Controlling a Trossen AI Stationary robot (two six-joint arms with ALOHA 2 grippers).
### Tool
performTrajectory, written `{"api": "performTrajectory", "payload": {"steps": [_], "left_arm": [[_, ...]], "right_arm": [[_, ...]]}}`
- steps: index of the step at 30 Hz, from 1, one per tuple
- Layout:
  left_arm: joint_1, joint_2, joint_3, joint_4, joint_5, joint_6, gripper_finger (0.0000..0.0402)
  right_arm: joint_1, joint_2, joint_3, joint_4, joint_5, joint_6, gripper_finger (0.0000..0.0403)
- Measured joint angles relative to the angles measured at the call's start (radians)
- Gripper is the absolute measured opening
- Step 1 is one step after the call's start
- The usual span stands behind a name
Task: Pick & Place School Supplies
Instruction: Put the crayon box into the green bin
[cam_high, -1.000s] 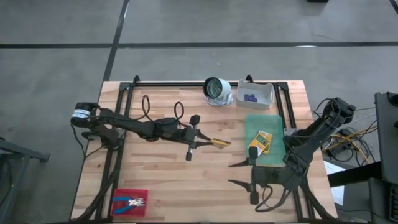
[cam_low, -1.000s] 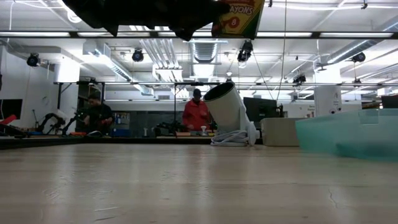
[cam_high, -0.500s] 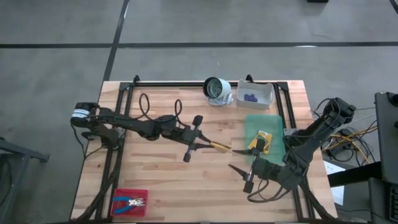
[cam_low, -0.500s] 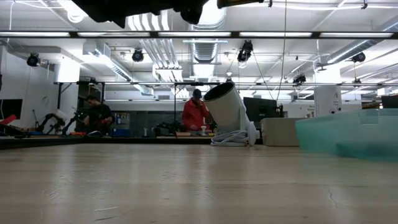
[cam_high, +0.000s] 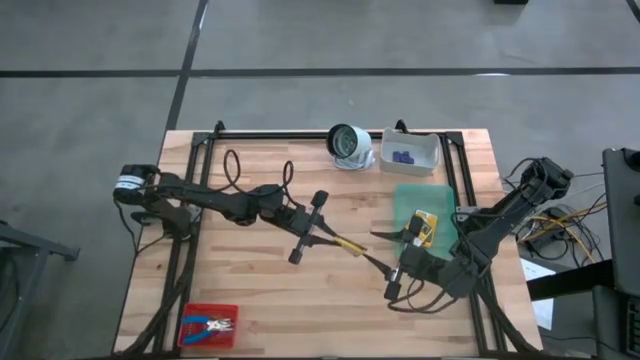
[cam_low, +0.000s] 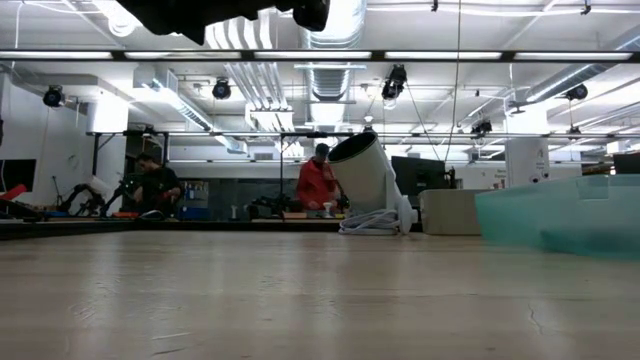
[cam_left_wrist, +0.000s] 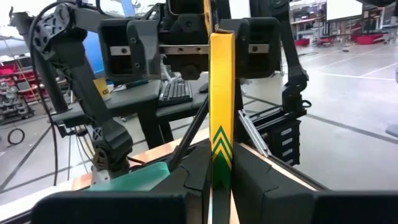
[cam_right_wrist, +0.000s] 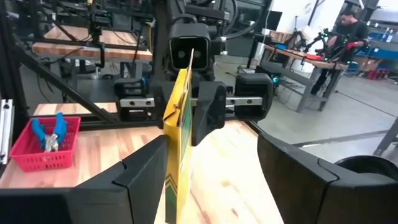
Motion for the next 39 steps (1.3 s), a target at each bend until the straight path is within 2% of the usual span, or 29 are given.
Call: {"api": "performTrajectory", "payload": {"steps": [6,17,32,39], "left_arm": [[0.0,0.0,0.0,-0.001,-0.001,-0.001,0.0048],[0.0,0.0,-0.002,-0.002,-0.01,-0.001,0.0048],[-0.001,0.0,-0.001,0.006,-0.013,-0.004,0.0048],[-0.001,0.0,0.0,-0.012,-0.017,-0.004,0.0048]], "right_arm": [[-0.04,-0.001,0.0,0.003,-0.023,0.007,0.0244],[-0.057,-0.001,0.0,0.006,-0.166,0.011,0.0229],[-0.051,-0.014,0.0,-0.001,-0.157,-0.001,0.0237],[-0.007,-0.042,-0.001,-0.004,-0.154,0.0,0.0231]]}}
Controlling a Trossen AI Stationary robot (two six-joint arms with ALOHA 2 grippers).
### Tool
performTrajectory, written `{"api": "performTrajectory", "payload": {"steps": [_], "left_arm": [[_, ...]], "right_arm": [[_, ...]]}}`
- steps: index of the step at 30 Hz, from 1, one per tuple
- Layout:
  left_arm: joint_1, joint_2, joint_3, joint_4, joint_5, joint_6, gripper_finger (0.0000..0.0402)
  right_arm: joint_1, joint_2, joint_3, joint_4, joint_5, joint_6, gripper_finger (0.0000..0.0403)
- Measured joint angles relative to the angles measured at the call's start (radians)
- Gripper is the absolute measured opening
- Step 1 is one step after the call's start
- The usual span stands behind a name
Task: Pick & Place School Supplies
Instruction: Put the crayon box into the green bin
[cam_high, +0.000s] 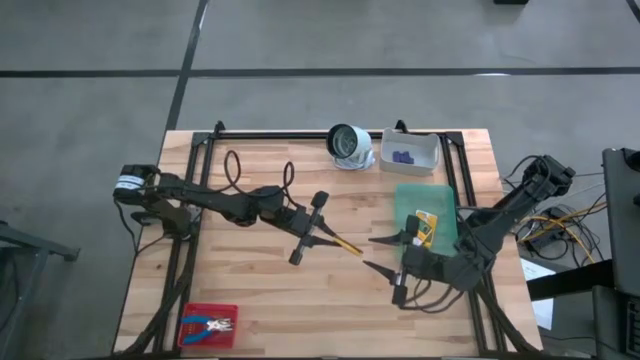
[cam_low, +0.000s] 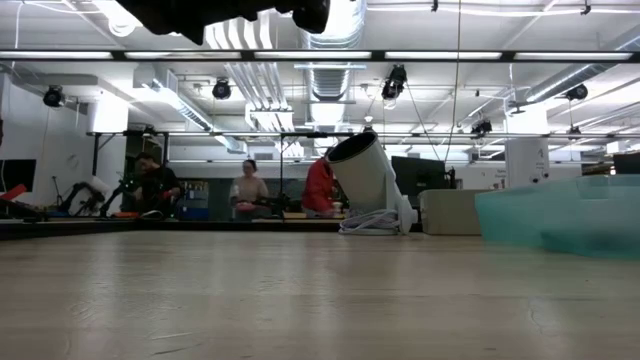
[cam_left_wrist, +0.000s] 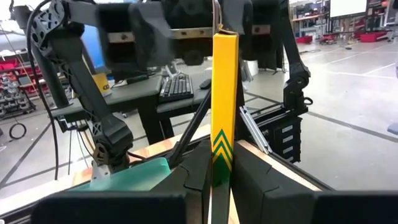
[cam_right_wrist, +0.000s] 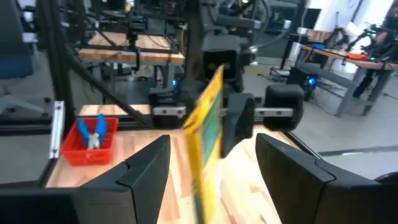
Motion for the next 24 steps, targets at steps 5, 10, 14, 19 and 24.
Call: {"api": "performTrajectory", "payload": {"steps": [5,10,14,19,24], "left_arm": [[0.0,0.0,0.0,0.024,-0.001,0.0,0.0048],[0.0,0.0,0.007,0.03,-0.068,-0.003,0.0048],[0.0,0.005,0.011,0.03,-0.074,-0.002,0.0048],[0.0,0.005,0.011,0.025,-0.073,-0.002,0.0048],[0.0,0.005,0.005,0.017,-0.072,-0.002,0.0048]], "right_arm": [[0.011,0.011,0.0,-0.013,-0.001,0.017,0.023],[-0.007,0.043,0.0,-0.018,-0.001,0.013,0.0233],[-0.045,0.065,0.0,-0.019,-0.002,-0.001,0.0233],[-0.088,0.075,0.0,-0.016,-0.002,0.001,0.0229],[-0.097,0.071,0.0,-0.015,-0.002,-0.001,0.0219]]}}
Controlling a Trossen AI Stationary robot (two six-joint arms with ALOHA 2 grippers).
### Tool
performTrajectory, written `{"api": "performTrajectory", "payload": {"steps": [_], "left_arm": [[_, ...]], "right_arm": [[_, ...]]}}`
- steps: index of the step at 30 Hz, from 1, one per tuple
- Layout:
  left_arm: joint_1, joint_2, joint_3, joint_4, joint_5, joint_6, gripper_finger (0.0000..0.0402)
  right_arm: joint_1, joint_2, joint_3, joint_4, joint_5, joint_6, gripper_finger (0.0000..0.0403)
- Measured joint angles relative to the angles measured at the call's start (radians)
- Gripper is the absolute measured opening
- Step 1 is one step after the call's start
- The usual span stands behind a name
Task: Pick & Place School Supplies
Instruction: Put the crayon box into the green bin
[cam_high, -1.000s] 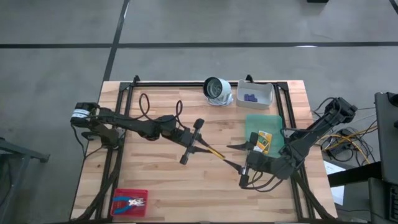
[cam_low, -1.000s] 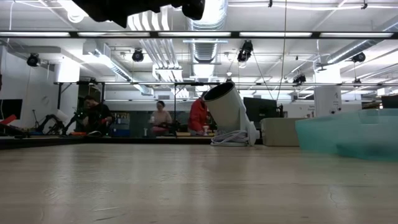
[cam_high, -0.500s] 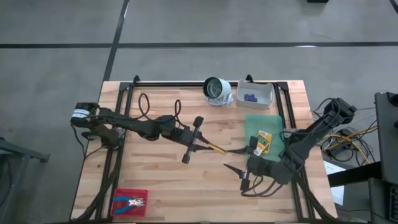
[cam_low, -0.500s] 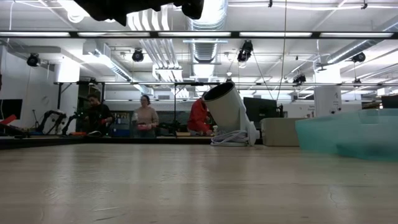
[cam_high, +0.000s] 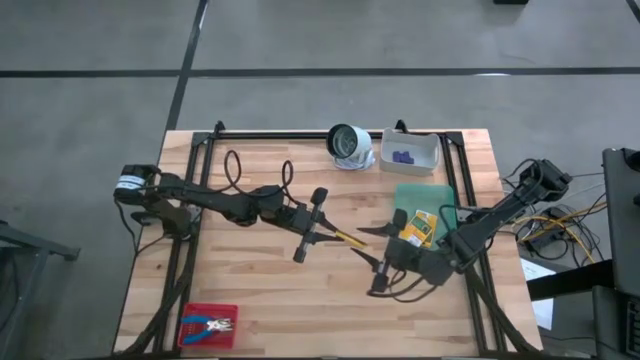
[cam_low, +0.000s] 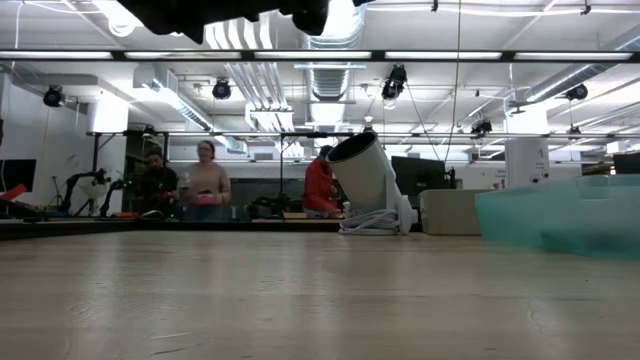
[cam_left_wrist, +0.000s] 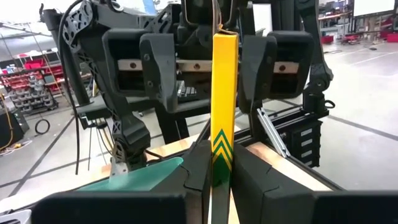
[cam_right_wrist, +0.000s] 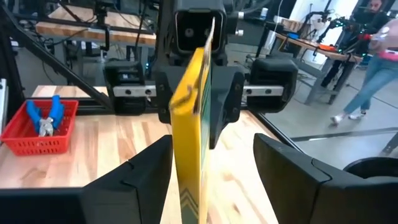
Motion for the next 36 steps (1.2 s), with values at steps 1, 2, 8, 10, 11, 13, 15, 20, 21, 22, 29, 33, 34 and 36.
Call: {"api": "performTrajectory", "payload": {"steps": [1,2,8,10,11,13,15,20,21,22,29,33,34,36], "left_arm": [[0.0,0.0,-0.001,-0.002,0.0,0.0,0.0048],[0.0,0.0,-0.001,-0.004,0.0,0.0,0.0048],[0.0,0.0,-0.002,-0.003,0.0,0.0,0.0048],[0.0,0.0,-0.002,-0.004,0.0,0.0,0.0048],[0.0,0.0,-0.002,-0.004,0.0,0.0,0.0048],[0.0,0.0,-0.003,-0.006,0.0,0.0,0.0048],[0.0,0.0,-0.003,-0.006,0.0,0.0,0.0048],[0.001,0.0,-0.003,-0.006,-0.001,0.0,0.0048],[0.001,0.0,-0.003,-0.006,-0.001,0.0,0.0048],[0.001,0.0,-0.003,-0.007,-0.001,0.0,0.0048],[0.001,0.0,-0.004,-0.007,0.0,0.002,0.0048],[0.001,0.0,-0.004,-0.007,0.0,0.006,0.0048],[0.001,0.0,-0.004,-0.007,-0.001,0.008,0.0048],[0.001,0.0,-0.004,-0.007,0.0,0.01,0.0048]], "right_arm": [[0.0,-0.001,0.0,0.002,-0.001,0.0,0.0217],[0.0,-0.003,0.0,0.004,-0.001,0.0,0.0215],[0.001,-0.004,0.0,0.006,-0.003,0.0,0.0192],[0.001,-0.004,0.0,0.006,-0.003,-0.002,0.0177],[0.001,-0.004,0.0,0.005,-0.003,-0.007,0.0169],[0.001,-0.004,0.0,0.006,-0.003,-0.023,0.0148],[0.001,-0.004,0.0,0.006,-0.003,-0.032,0.0125],[0.002,-0.004,0.0,0.006,-0.006,-0.04,0.0067],[0.002,-0.004,0.0,0.005,-0.006,-0.047,0.0057],[0.002,-0.004,0.0,0.005,-0.006,-0.052,0.0048],[0.002,-0.004,0.0,0.006,-0.006,-0.067,0.0029],[0.002,-0.004,0.0,0.005,-0.006,-0.068,0.0035],[0.002,-0.004,0.0,0.005,-0.006,-0.068,0.0036],[0.002,-0.004,0.0,0.005,-0.006,-0.068,0.0036]]}}
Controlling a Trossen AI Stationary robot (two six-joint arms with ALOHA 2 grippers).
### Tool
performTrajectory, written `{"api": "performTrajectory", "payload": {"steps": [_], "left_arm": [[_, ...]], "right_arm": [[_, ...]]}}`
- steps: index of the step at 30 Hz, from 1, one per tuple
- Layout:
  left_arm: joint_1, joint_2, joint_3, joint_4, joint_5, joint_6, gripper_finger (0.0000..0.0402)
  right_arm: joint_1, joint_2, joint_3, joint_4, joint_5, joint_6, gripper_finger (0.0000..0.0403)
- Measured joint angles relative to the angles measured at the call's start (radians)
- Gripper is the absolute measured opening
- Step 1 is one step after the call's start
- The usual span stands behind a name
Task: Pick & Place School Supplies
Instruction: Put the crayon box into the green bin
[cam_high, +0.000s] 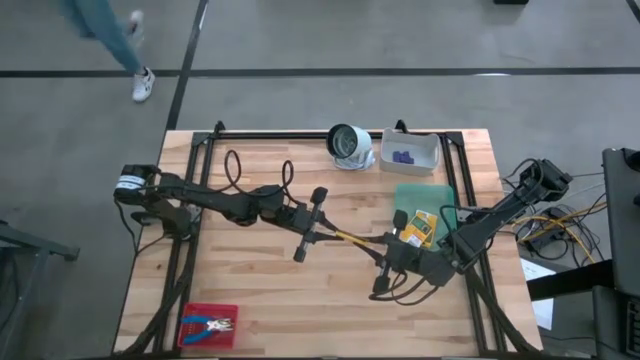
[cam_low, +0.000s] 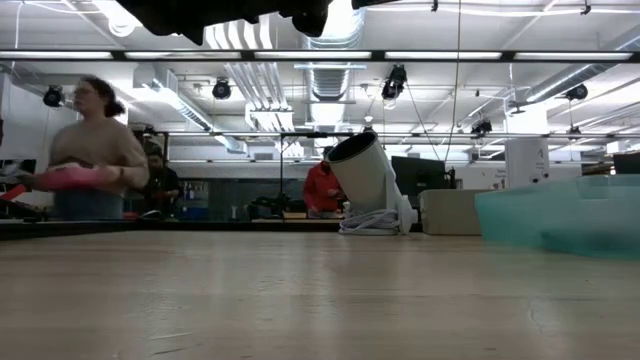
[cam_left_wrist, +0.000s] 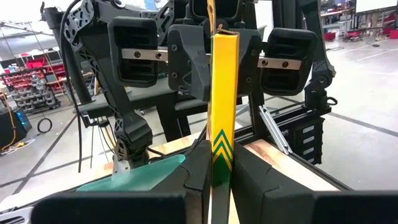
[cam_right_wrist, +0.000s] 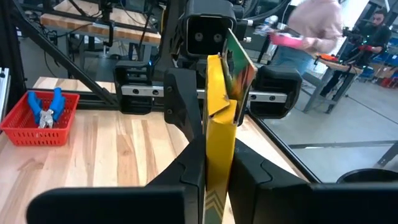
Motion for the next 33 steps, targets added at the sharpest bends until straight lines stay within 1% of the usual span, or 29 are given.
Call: {"api": "performTrajectory", "payload": {"steps": [7,12,16,21,28,33], "left_arm": [[-0.001,0.0,0.0,0.0,-0.023,0.045,0.0049],[-0.001,0.0,0.0,-0.016,-0.03,0.006,0.0063],[-0.001,0.0,-0.001,-0.026,-0.033,0.005,0.0093],[-0.001,0.0,-0.001,-0.025,-0.034,-0.006,0.0139],[-0.002,0.0,0.0,-0.025,-0.065,-0.018,0.0204],[-0.002,0.0,0.0,-0.027,-0.064,-0.049,0.0233]], "right_arm": [[0.0,0.0,0.0,-0.002,0.002,-0.003,0.0037],[0.0,0.0,0.0,-0.002,0.002,-0.003,0.0038],[0.0,0.0,0.0,0.0,0.002,-0.002,0.0038],[-0.001,0.0,0.0,-0.001,0.002,0.0,0.0038],[-0.001,0.0,0.0,-0.001,0.002,0.0,0.0038],[0.0,0.0,0.0,-0.001,0.001,0.0,0.0038]]}}
